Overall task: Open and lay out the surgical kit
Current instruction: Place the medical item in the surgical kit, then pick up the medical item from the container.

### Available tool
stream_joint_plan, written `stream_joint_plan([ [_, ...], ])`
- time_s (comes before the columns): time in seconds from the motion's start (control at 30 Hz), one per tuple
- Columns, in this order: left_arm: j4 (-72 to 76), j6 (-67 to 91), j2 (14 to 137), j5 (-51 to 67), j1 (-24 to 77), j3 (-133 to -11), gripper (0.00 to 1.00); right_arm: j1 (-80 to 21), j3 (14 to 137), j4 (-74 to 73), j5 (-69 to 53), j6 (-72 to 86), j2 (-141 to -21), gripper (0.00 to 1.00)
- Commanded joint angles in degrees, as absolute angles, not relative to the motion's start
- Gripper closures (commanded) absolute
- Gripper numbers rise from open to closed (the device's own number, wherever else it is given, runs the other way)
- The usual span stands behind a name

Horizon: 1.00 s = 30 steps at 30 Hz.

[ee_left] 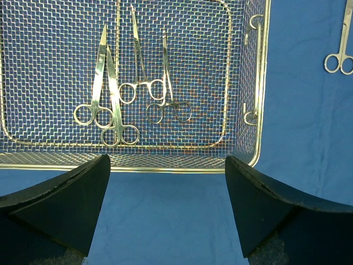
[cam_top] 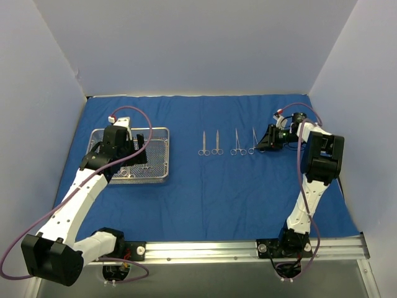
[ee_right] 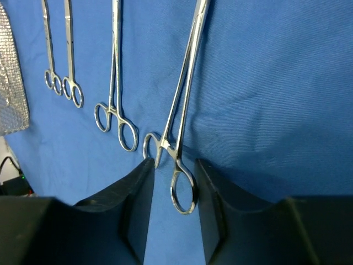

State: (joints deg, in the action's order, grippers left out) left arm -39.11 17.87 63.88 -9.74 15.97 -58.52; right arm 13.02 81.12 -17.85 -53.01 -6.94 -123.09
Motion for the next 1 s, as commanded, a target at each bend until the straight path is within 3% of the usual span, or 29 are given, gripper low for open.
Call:
stream_joint_plan([
  [0.0,-36.2,17.3,63.9,-8.8,15.5,-58.7,0.06,12.8,79.9,-17.6,-40.3,-7.4,-121.4,0.66],
  [0.3,-36.1,17.2,64.2,-8.7,15.3,-58.6,0.06,11.0,79.6,-18.7,-27.4,-5.4,-115.9,0.55],
  [0.7,-36.0,17.2,65.3,-8.5,15.0,-58.8,0.06,3.0,77.3,-12.6,-13.1,-0.6,-108.3,0.57],
  [0.97,-36.0,17.2,65.9,-9.0,14.6,-58.6,0.06,0.4,76.4,-8.4,-12.2,3.1,-107.3,0.57],
])
